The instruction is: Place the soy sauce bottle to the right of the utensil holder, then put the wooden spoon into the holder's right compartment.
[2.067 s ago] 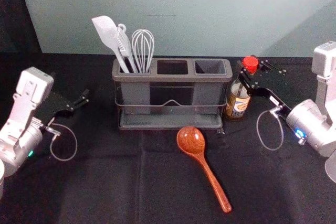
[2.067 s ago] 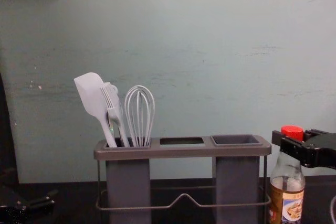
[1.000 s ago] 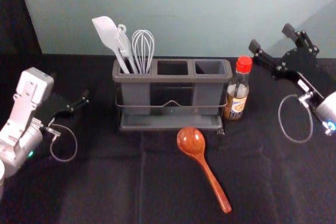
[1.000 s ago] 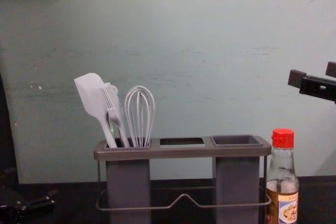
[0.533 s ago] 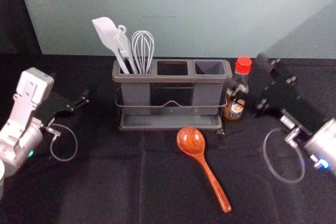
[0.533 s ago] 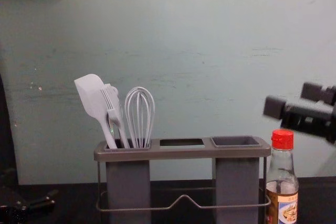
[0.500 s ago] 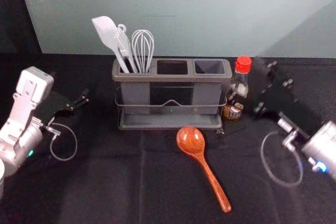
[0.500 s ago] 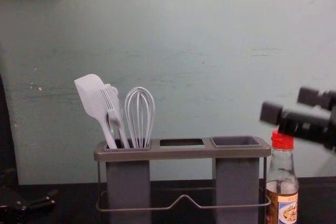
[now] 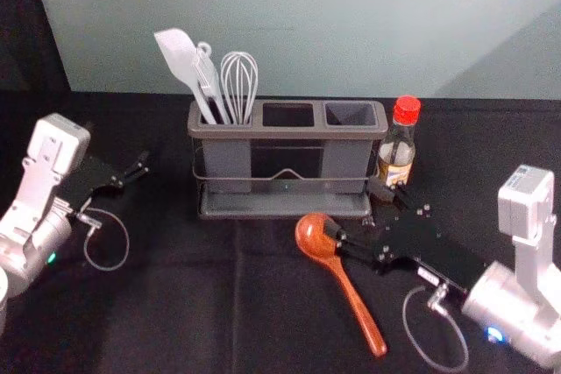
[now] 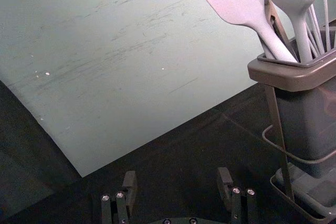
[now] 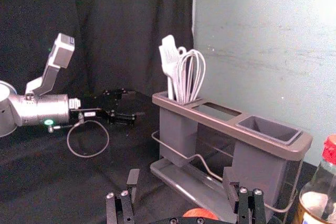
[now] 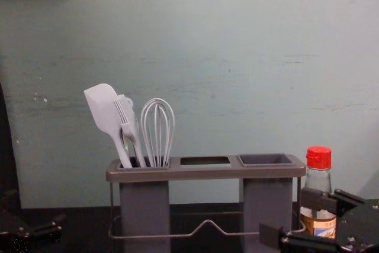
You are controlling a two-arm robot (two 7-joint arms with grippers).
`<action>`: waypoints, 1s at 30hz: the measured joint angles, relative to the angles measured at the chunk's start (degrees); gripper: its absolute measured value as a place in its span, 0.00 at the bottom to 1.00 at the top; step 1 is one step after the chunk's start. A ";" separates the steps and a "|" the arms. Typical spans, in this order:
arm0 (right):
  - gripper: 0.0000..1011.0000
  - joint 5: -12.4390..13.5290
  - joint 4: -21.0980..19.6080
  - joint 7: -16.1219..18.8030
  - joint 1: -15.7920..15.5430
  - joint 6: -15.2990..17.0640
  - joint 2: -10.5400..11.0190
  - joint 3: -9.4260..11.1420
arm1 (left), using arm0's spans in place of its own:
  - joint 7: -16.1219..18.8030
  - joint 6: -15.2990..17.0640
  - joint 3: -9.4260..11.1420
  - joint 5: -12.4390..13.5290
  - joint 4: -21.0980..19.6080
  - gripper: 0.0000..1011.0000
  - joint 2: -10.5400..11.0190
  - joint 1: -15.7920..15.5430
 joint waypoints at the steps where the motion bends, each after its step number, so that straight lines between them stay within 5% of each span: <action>1: 0.99 0.09 -0.09 0.00 0.00 -0.03 0.00 0.12 | 0.00 0.00 0.00 0.00 0.00 0.99 0.00 0.00; 23: 0.99 0.53 -0.48 -0.02 -0.02 -0.33 0.02 0.45 | 0.00 0.00 0.00 0.00 0.00 0.99 0.00 0.00; 30: 0.99 -1.54 -2.43 -2.26 -0.52 6.10 1.39 -1.16 | 0.00 0.00 0.00 0.00 0.00 0.99 -0.01 0.00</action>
